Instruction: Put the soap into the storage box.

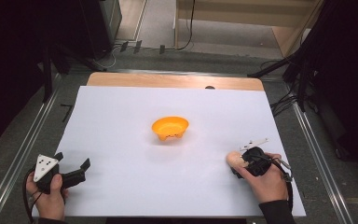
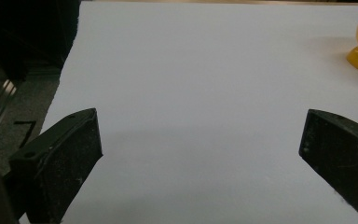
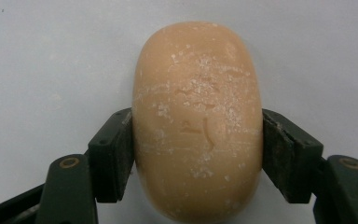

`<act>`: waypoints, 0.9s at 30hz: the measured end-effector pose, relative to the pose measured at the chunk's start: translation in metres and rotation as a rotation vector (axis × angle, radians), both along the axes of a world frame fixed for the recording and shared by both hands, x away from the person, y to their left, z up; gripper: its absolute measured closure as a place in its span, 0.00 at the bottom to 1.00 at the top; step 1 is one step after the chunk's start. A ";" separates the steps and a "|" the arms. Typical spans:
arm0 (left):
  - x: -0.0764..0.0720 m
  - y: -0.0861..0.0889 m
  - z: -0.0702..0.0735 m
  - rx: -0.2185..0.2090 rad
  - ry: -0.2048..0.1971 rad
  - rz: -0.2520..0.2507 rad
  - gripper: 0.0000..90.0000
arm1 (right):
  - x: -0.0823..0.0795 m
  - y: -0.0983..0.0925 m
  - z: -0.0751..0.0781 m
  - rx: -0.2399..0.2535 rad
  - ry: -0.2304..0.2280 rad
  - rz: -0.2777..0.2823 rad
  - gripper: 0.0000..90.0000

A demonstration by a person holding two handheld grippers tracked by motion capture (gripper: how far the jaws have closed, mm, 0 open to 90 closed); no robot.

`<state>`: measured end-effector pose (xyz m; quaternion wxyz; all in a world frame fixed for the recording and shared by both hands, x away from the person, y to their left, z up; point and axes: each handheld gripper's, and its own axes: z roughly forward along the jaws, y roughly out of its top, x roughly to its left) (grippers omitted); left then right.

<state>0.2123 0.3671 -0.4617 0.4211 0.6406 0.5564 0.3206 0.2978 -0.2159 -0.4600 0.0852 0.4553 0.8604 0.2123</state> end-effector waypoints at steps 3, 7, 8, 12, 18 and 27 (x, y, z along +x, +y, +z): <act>0.000 0.000 0.000 0.002 0.004 0.000 0.00 | 0.000 -0.003 0.000 0.012 -0.013 0.025 0.37; 0.000 0.000 0.000 0.004 0.004 0.000 0.00 | 0.000 -0.005 0.003 0.012 -0.038 0.043 0.37; 0.000 0.000 0.000 0.003 0.002 0.000 0.00 | 0.000 -0.006 0.005 0.016 -0.044 0.043 0.37; 0.000 0.000 0.000 0.004 0.002 0.001 0.00 | 0.002 -0.008 0.010 0.030 -0.050 0.060 0.37; 0.000 0.000 0.000 0.005 0.005 0.002 0.00 | 0.010 -0.003 0.015 0.037 -0.064 0.141 0.37; 0.001 0.000 0.000 0.004 0.006 0.000 0.00 | 0.026 0.012 0.027 0.043 -0.082 0.234 0.37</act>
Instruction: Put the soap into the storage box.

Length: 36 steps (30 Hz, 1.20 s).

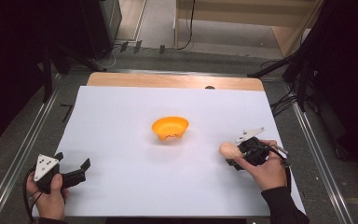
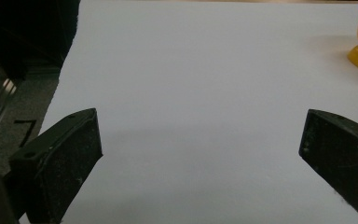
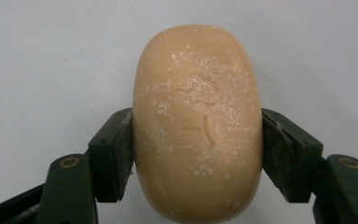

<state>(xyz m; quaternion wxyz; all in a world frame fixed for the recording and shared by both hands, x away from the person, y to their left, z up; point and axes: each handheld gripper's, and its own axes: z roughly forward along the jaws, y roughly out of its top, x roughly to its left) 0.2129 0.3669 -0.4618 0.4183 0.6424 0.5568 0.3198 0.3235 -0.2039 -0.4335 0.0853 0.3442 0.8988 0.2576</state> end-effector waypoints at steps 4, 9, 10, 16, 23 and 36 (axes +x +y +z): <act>0.000 0.000 0.000 0.004 0.001 0.003 0.00 | 0.007 0.005 0.007 0.027 -0.009 0.030 0.37; 0.000 -0.001 0.000 0.008 0.002 0.004 0.00 | 0.016 0.014 0.010 0.016 -0.013 0.070 0.37; 0.001 -0.001 0.000 0.007 0.002 0.004 0.00 | 0.018 0.015 0.010 0.013 -0.012 0.078 0.37; 0.000 -0.002 0.000 0.018 0.005 0.000 0.00 | 0.026 0.022 0.009 0.005 -0.008 0.108 0.37; 0.001 -0.002 0.000 0.024 0.006 -0.002 0.00 | 0.036 0.030 0.009 -0.012 -0.002 0.129 0.37; 0.001 -0.004 0.000 0.036 0.011 -0.003 0.00 | 0.050 0.047 0.019 -0.012 -0.009 0.187 0.37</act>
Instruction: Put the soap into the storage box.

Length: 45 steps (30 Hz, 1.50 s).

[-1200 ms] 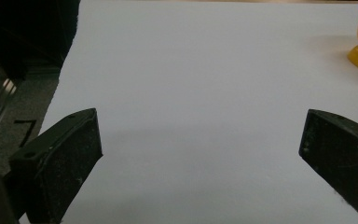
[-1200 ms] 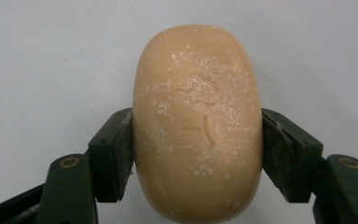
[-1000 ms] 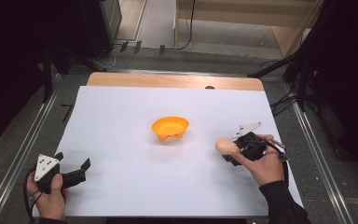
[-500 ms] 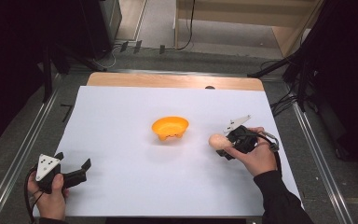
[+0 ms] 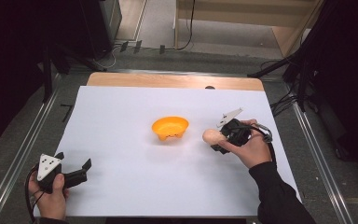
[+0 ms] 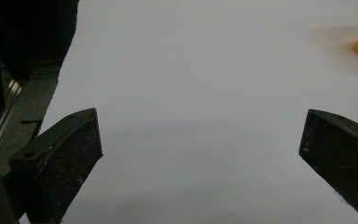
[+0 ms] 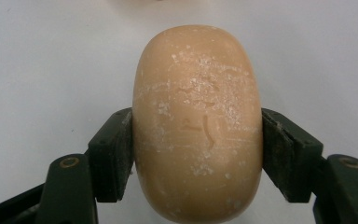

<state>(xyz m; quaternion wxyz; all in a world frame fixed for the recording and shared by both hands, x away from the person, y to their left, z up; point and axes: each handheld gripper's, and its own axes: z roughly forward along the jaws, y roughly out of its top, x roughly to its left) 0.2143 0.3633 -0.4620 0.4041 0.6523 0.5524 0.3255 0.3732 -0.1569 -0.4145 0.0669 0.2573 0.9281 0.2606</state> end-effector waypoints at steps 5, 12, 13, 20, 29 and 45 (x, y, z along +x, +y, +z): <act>0.000 0.000 0.000 0.002 0.002 -0.002 0.00 | 0.005 0.008 0.000 -0.017 0.004 0.026 0.37; 0.000 0.000 0.000 0.005 0.000 -0.004 0.00 | 0.012 0.015 0.000 0.003 0.002 0.043 0.37; 0.000 0.000 0.000 0.004 0.000 -0.005 0.00 | 0.013 0.016 0.000 0.000 0.000 0.048 0.37; 0.001 -0.001 0.000 0.011 0.007 -0.006 0.00 | 0.017 0.021 0.006 0.003 -0.021 0.088 0.37; 0.000 -0.002 0.000 0.015 0.004 -0.006 0.00 | 0.022 0.030 0.007 -0.005 -0.036 0.126 0.37; 0.000 -0.002 0.000 0.015 0.004 -0.010 0.00 | 0.030 0.061 0.019 0.021 -0.074 0.224 0.37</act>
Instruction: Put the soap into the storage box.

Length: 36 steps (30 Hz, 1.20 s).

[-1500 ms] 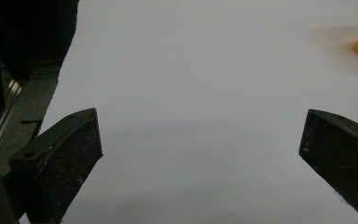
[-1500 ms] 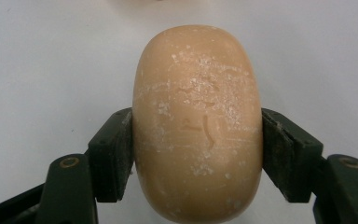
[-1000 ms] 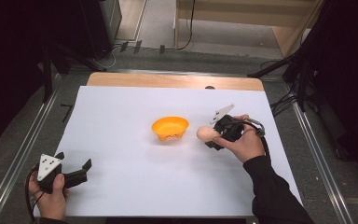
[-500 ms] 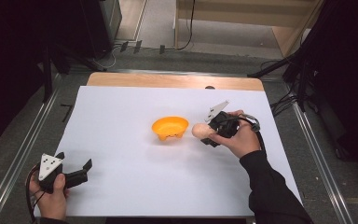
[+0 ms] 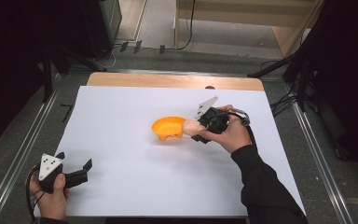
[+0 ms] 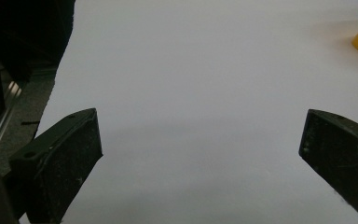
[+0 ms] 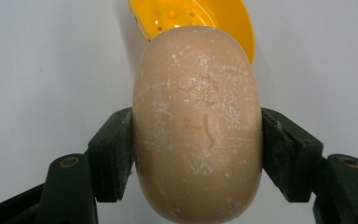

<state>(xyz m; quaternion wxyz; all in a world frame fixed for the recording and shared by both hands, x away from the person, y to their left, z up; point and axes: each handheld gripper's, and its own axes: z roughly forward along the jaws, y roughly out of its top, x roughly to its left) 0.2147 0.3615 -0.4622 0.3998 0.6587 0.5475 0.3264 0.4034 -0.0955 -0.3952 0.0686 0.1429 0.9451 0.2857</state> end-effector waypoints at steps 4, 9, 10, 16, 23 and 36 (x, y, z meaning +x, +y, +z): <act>0.000 0.000 0.000 0.000 0.000 -0.001 0.00 | 0.002 0.007 0.005 0.003 -0.008 0.019 0.37; 0.000 0.000 0.000 0.001 0.000 -0.001 0.00 | 0.006 0.017 0.010 0.000 -0.027 0.035 0.37; 0.000 0.000 0.000 -0.001 -0.001 0.000 0.00 | 0.007 0.020 0.010 -0.002 -0.030 0.039 0.37; 0.000 0.000 0.000 0.000 0.000 -0.002 0.00 | 0.011 0.030 0.014 -0.002 -0.043 0.060 0.37; -0.001 0.000 0.000 0.000 -0.002 -0.003 0.00 | 0.018 0.044 0.014 0.001 -0.045 0.111 0.37; 0.000 0.000 0.000 -0.002 -0.004 -0.003 0.00 | 0.034 0.064 0.001 -0.011 -0.033 0.186 0.37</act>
